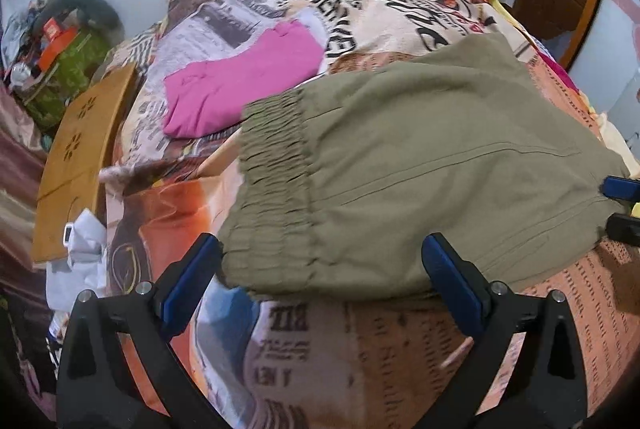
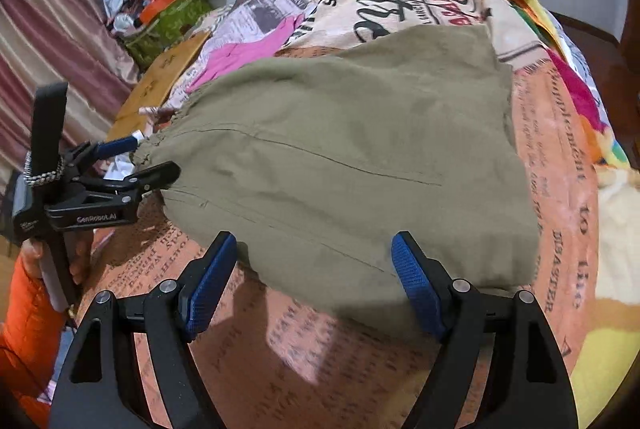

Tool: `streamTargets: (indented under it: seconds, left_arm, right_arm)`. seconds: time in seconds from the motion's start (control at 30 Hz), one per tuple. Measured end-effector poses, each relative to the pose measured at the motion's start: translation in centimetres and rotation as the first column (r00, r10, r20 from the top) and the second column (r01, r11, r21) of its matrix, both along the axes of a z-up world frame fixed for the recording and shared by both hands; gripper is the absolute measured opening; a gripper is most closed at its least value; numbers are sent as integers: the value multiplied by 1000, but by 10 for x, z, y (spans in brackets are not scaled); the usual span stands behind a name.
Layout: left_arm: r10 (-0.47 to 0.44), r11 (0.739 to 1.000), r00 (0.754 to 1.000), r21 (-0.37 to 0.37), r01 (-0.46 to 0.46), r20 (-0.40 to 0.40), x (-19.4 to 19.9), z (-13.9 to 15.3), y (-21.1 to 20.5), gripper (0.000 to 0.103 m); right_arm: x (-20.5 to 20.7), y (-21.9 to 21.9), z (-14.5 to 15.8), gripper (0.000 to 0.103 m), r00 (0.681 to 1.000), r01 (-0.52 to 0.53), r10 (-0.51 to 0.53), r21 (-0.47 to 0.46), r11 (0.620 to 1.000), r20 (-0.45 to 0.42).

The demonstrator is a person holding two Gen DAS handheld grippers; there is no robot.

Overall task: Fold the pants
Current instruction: 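Open both grippers and release the khaki pants, smoothing the fold, then grasp the khaki pants edge with the right gripper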

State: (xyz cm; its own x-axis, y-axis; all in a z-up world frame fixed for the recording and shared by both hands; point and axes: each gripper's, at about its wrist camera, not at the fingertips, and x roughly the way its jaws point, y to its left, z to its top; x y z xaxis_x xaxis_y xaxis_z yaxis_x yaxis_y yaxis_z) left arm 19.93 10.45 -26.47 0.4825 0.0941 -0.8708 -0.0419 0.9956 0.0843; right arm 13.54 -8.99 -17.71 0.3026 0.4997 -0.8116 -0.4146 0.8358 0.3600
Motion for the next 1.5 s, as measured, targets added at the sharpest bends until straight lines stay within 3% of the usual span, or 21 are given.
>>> streamTargets:
  seconds: [0.23, 0.37, 0.6, 0.83, 1.1, 1.3, 1.5]
  left_arm:
    - [53, 998, 999, -35, -53, -12, -7, -3, 14, 102]
    - [64, 997, 998, -34, -65, -17, -8, -3, 15, 102]
    - [75, 997, 997, 4, -75, -18, -2, 8, 17, 102]
    - [120, 991, 992, 55, -122, 48, 16, 33, 36, 102]
    - [171, 984, 982, 30, -174, 78, 55, 51, 57, 102]
    - [185, 983, 981, -18, -184, 50, 86, 46, 65, 102]
    - [184, 983, 983, -10, -184, 15, 113, 29, 69, 102]
  right_arm:
    - [-5, -27, -4, 77, 997, 78, -78, -75, 994, -3]
    - [-8, -40, -6, 77, 994, 105, -106, -71, 992, -10]
    - [-7, -46, 6, 77, 993, 118, -117, -74, 990, 24]
    - [7, -54, 30, 77, 984, 141, -135, -50, 989, 114]
    - [46, -64, 53, 77, 964, 183, -171, -41, 982, 203]
    - [88, -69, 49, 77, 962, 198, -183, -52, 979, 204]
    - [133, -71, 31, 77, 967, 200, -187, -63, 978, 174]
